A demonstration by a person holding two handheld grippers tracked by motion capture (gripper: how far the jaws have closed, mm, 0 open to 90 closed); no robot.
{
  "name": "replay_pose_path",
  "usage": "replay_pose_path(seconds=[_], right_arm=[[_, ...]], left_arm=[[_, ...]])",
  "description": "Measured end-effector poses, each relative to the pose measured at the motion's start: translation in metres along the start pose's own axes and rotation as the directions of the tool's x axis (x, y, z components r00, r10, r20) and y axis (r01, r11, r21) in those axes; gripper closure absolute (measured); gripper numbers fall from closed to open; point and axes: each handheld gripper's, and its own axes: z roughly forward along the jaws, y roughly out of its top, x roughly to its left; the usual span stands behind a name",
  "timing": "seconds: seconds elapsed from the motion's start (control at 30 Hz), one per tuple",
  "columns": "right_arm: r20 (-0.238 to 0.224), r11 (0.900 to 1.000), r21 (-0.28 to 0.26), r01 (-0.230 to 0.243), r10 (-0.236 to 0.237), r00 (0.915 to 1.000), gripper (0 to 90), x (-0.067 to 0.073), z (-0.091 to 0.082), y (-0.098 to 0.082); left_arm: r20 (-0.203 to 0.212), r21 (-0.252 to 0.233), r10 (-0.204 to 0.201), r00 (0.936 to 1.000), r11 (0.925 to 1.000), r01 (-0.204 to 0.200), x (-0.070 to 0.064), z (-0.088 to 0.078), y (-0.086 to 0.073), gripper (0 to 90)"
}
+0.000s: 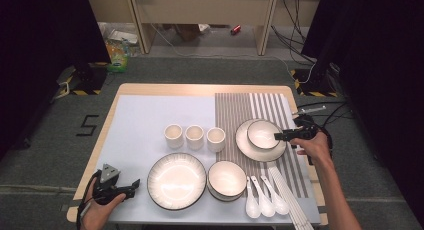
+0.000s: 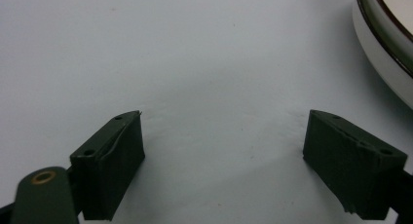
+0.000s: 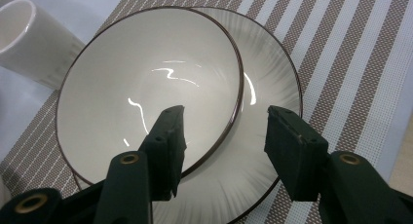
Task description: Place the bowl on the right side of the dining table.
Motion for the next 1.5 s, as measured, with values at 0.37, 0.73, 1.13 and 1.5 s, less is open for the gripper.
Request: replay_pose_path(seconds=[0.37, 0.73, 1.13, 1.5], right_arm=[[-0.012, 0.999, -0.034, 0.022, -0.022, 0.9997, 48.4, 0.012, -0.015, -0.005], [-0.026, 0.997, -0.061, 0.054, -0.056, 0.9981, 48.1, 0.019, -0.032, -0.026], [-0.053, 0.994, -0.075, 0.083, -0.087, 0.9947, 48.0, 0.030, -0.037, -0.042], [-0.071, 0.992, -0.064, 0.112, -0.117, 0.9906, 48.1, 0.040, -0.038, -0.049]], left_arm=[[-0.001, -0.002, 0.000, 1.0000, 1.0000, 0.000, 0.000, 0.000, 0.000, 14.0], [-0.004, -0.002, 0.005, 1.0000, 1.0000, -0.005, 0.000, 0.000, 0.000, 13.9], [0.000, 0.004, 0.005, 1.0000, 1.0000, -0.005, 0.001, 0.000, 0.000, 13.9], [-0.002, -0.001, 0.002, 1.0000, 1.0000, -0.002, 0.000, 0.000, 0.000, 13.9]])
